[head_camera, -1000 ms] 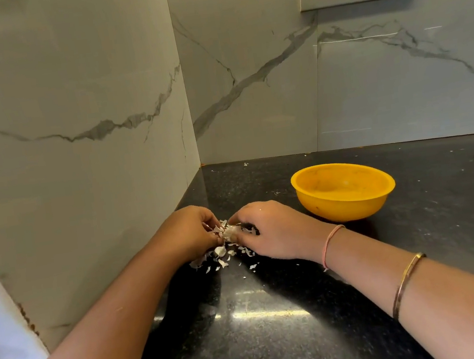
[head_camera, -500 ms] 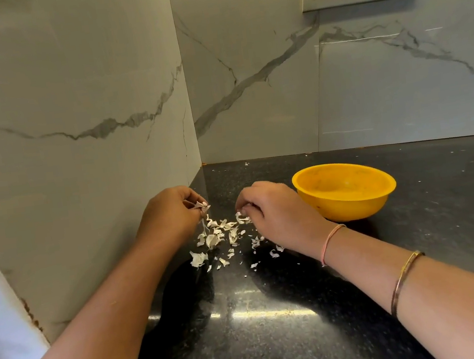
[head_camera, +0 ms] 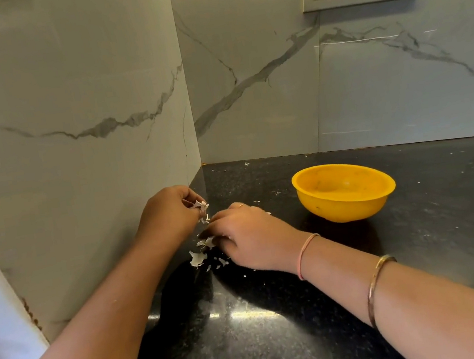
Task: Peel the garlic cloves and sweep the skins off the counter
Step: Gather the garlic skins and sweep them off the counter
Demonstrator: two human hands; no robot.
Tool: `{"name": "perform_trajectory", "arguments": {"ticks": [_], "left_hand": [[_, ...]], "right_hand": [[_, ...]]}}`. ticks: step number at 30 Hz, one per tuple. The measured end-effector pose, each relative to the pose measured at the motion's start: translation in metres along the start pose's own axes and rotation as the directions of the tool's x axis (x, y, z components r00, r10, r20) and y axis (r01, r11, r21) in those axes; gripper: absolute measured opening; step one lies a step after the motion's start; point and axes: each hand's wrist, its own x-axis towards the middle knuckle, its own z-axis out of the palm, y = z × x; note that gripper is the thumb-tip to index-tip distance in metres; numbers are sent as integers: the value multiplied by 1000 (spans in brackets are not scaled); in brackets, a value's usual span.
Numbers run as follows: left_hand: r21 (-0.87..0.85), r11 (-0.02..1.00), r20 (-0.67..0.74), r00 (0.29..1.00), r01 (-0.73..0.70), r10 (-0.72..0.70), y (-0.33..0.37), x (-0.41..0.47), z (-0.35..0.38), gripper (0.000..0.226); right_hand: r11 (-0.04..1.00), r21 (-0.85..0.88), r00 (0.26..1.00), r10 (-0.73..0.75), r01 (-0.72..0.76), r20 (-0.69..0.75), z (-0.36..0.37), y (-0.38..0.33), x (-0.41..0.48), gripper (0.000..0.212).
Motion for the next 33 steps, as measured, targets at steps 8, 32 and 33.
{"name": "perform_trajectory", "arguments": {"ticks": [8, 32, 33], "left_hand": [[37, 999, 68, 998, -3, 0, 0, 0, 1, 23], [245, 963, 264, 964, -111, 44, -2, -1, 20, 29], [244, 963, 247, 968, -117, 55, -4, 0, 20, 28]], "right_hand": [[998, -13, 996, 62, -63, -57, -6, 8, -4, 21], [888, 290, 919, 388, -356, -62, -21, 29, -9, 40], [882, 282, 917, 398, -378, -14, -18, 31, -10, 40]]}}
